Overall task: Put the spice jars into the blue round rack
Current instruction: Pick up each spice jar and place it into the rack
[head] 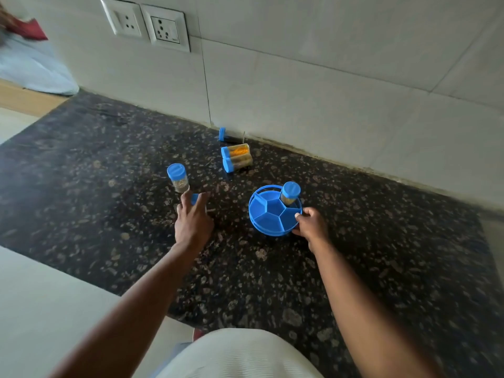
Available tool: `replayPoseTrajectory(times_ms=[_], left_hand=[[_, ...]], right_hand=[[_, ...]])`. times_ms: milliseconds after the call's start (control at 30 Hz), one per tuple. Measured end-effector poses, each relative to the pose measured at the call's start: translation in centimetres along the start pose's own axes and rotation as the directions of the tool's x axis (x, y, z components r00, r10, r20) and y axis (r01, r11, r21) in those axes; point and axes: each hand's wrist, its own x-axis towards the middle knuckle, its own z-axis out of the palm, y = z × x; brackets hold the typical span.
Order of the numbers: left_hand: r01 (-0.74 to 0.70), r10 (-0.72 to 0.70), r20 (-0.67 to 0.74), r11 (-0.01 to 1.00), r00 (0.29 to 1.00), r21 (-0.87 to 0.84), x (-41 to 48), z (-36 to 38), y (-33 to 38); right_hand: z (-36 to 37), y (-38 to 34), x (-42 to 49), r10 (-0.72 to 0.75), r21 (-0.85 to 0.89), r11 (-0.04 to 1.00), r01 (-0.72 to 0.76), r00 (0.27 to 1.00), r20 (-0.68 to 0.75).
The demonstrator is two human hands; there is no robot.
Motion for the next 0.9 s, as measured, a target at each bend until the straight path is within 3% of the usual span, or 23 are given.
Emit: replayPoseTrajectory(times_ms=[267, 500, 633, 800, 900], left_hand=[[-0.184, 0.200, 0.008, 0.912, 0.980, -0.367, 0.5, -1.3, 5.0], [-0.358, 0.414, 0.024, 0.812, 0.910, -0.461, -0.2, 1.9, 9.7], [-0.467, 0.555, 0.093, 0.769, 0.827, -0.436, -0.2, 3.6, 10.3], [-0.639, 0.678, 0.232, 0.735, 0.698, -0.228, -0.4, 4.8, 10.3], [-0.642, 0.665, 0.232, 0.746, 0.710, -0.174, -0.1, 5.2, 9.7]], right_hand=[[0.0, 1.0, -1.3, 0.020, 0.112, 0.993, -0.035, 0.991, 0.131], [-0.3, 1.4, -1.5, -0.036, 0.029, 0.999, 0.030, 0.971, 0.236], [-0.5, 1.5, -1.8, -0.071, 0.031, 0.997, 0.065, 0.967, 0.247], [-0.4, 1.6, -1.7, -0.040, 0.044, 0.999, 0.029, 0.965, 0.258], [-0.1, 1.4, -1.4, -0.032, 0.045, 0.999, 0.022, 0.970, 0.241]])
